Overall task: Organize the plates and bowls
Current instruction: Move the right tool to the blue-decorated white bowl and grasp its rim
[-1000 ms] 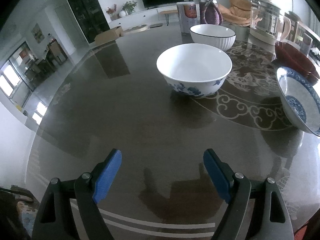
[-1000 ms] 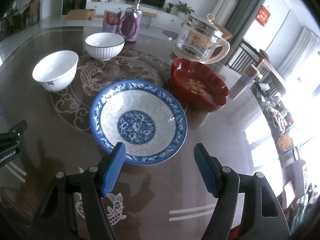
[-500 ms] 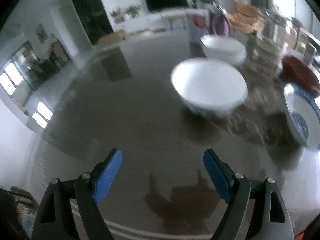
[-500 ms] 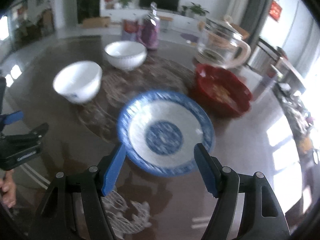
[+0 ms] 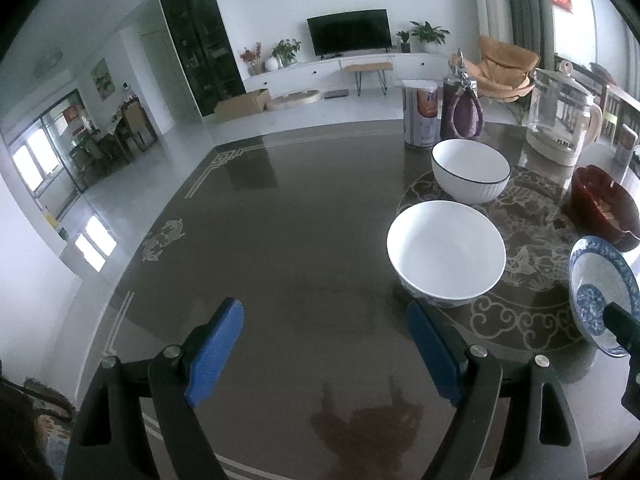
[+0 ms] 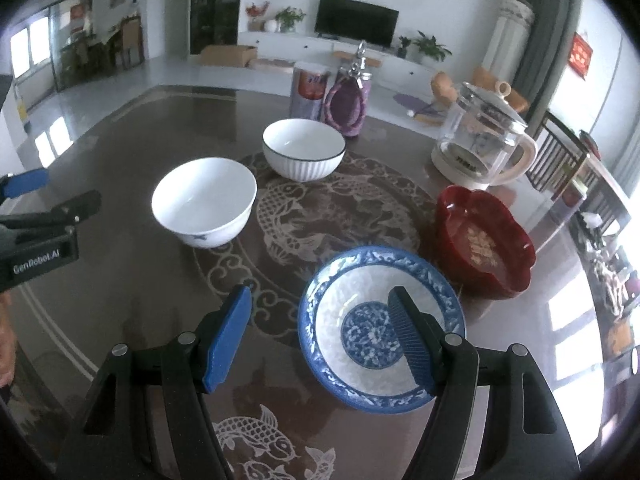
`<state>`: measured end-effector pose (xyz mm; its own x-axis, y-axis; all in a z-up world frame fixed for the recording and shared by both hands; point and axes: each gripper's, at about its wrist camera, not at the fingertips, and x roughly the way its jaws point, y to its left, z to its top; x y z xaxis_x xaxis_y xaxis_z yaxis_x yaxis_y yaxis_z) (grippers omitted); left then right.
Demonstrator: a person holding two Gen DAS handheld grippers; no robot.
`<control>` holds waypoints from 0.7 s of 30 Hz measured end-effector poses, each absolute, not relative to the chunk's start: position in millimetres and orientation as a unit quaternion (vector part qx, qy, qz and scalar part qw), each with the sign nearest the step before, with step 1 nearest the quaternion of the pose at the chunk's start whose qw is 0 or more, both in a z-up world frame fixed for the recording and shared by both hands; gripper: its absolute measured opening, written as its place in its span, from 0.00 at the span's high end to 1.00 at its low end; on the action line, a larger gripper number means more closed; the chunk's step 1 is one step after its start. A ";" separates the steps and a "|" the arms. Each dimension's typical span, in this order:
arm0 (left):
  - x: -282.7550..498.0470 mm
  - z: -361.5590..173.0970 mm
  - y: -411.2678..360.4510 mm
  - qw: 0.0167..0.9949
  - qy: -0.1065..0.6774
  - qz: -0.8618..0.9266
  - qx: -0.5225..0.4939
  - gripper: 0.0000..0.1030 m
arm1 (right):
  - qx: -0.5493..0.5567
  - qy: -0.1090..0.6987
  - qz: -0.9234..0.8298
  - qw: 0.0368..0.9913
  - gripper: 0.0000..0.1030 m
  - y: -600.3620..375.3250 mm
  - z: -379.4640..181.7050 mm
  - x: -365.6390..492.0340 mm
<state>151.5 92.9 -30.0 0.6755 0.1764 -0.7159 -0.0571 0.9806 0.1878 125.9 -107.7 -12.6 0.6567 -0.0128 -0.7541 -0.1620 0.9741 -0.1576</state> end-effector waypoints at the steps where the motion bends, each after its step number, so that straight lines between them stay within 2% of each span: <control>1: 152.0 -30.4 92.3 0.912 0.398 0.064 0.076 0.19 | -0.106 0.413 0.041 0.903 0.28 -107.8 -13.5 126.1; 16: 162.6 -38.2 95.8 0.907 0.413 0.047 0.068 0.19 | -0.110 0.429 0.052 0.895 0.28 -103.2 -26.8 130.5; 18: 174.3 -38.3 106.6 0.905 0.424 0.022 0.034 0.19 | -0.087 0.433 0.071 0.894 0.28 -106.2 -21.5 141.6; 21: 208.3 -42.3 129.8 0.892 0.451 -0.003 -0.037 0.19 | 0.014 0.458 0.121 0.881 0.28 -121.0 -12.7 178.9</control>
